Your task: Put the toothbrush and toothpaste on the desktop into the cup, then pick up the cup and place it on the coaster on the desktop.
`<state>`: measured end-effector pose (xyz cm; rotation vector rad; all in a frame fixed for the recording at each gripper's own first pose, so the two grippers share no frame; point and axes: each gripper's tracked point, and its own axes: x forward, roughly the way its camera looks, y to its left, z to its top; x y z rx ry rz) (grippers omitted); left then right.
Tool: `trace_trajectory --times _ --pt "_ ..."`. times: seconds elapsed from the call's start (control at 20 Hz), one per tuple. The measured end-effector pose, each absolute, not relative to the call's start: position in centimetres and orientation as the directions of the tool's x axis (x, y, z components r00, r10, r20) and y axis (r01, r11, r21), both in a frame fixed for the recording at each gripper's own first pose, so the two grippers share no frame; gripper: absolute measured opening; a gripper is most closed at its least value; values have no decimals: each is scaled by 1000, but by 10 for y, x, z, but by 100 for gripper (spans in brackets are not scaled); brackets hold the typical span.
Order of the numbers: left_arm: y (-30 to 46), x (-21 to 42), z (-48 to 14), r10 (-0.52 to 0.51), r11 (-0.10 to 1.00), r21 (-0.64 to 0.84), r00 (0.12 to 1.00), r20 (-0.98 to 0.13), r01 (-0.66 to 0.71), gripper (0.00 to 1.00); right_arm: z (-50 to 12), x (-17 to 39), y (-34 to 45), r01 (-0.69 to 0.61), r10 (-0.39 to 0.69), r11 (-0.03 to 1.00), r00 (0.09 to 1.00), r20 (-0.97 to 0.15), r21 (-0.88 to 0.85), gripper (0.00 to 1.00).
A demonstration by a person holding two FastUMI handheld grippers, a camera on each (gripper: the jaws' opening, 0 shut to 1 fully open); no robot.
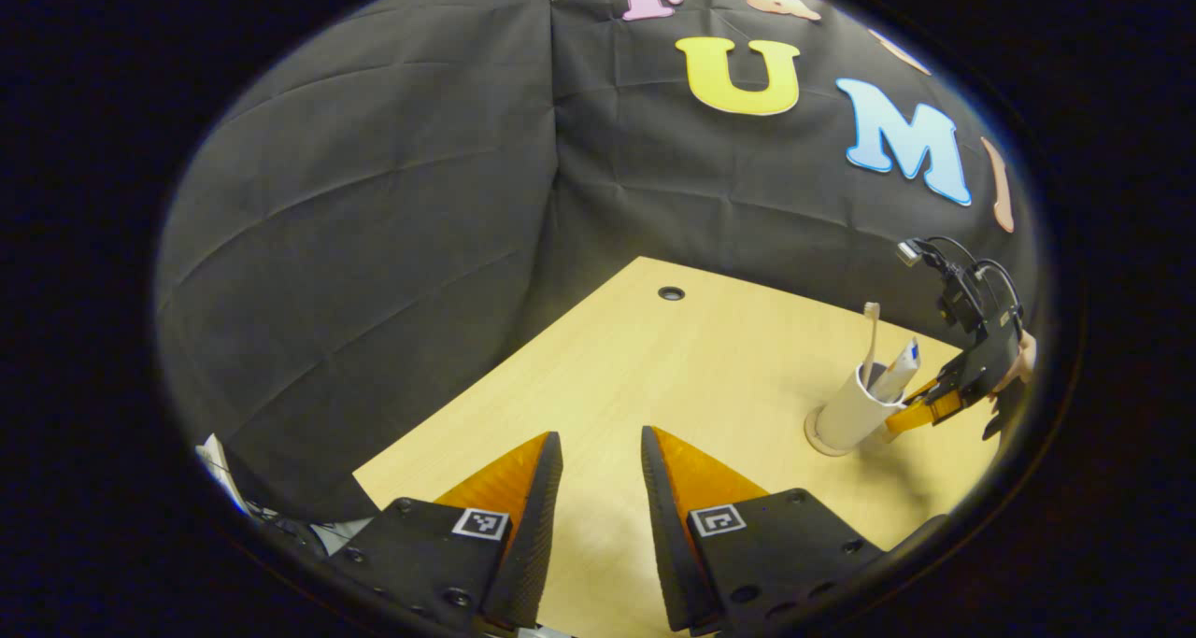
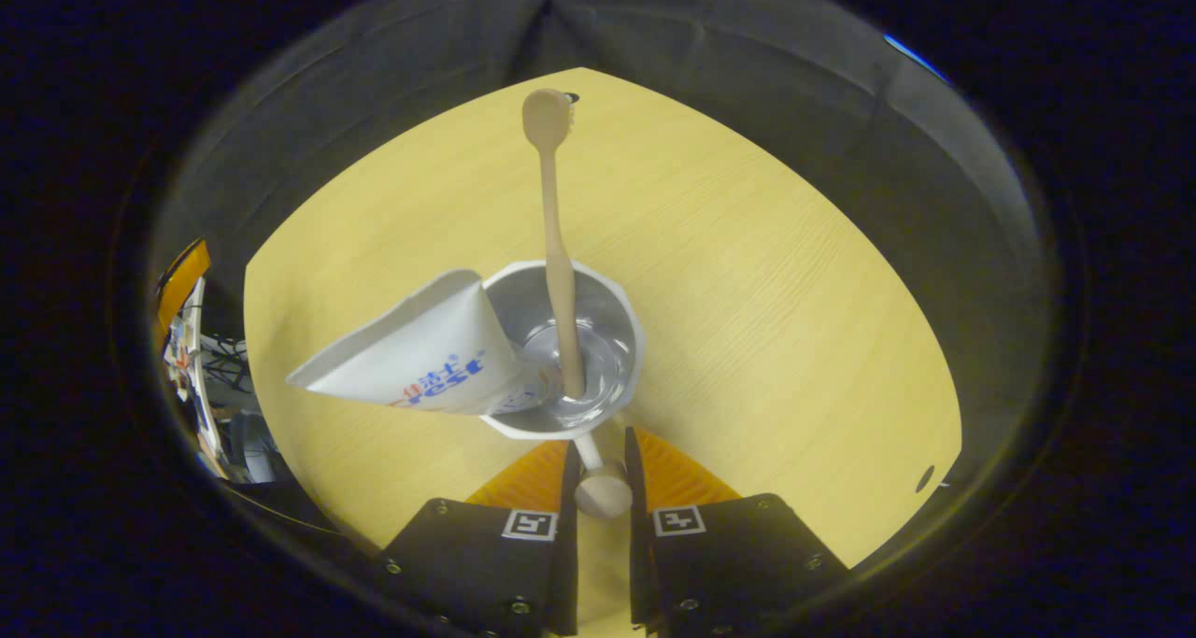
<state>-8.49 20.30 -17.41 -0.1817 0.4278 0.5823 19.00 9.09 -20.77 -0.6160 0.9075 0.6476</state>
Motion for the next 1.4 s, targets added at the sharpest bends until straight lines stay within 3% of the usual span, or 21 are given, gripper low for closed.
trace_trajectory --times 0.15,0.55,0.75,1.0,1.25,1.4 --pt "192 -77 -169 471 842 -43 771 -429 -538 55 -191 185 89 -712 269 673 488 -830 -200 27" --pt "152 -43 -143 374 909 -33 850 -371 -415 56 -141 153 66 -611 346 781 597 -724 -131 27" --pt "123 -13 -107 305 944 -29 903 -302 -329 56 -95 140 59 -496 362 863 740 -568 -96 27" --pt "69 19 -41 218 975 -12 960 -179 -223 55 -16 116 39 -332 298 940 908 -295 -74 27" --pt "32 31 33 125 992 -13 992 -15 -126 55 51 77 12 -197 195 979 980 -44 -43 26" --pt "8 33 59 65 998 6 997 39 -65 55 73 56 0 -139 141 990 989 47 -36 27"
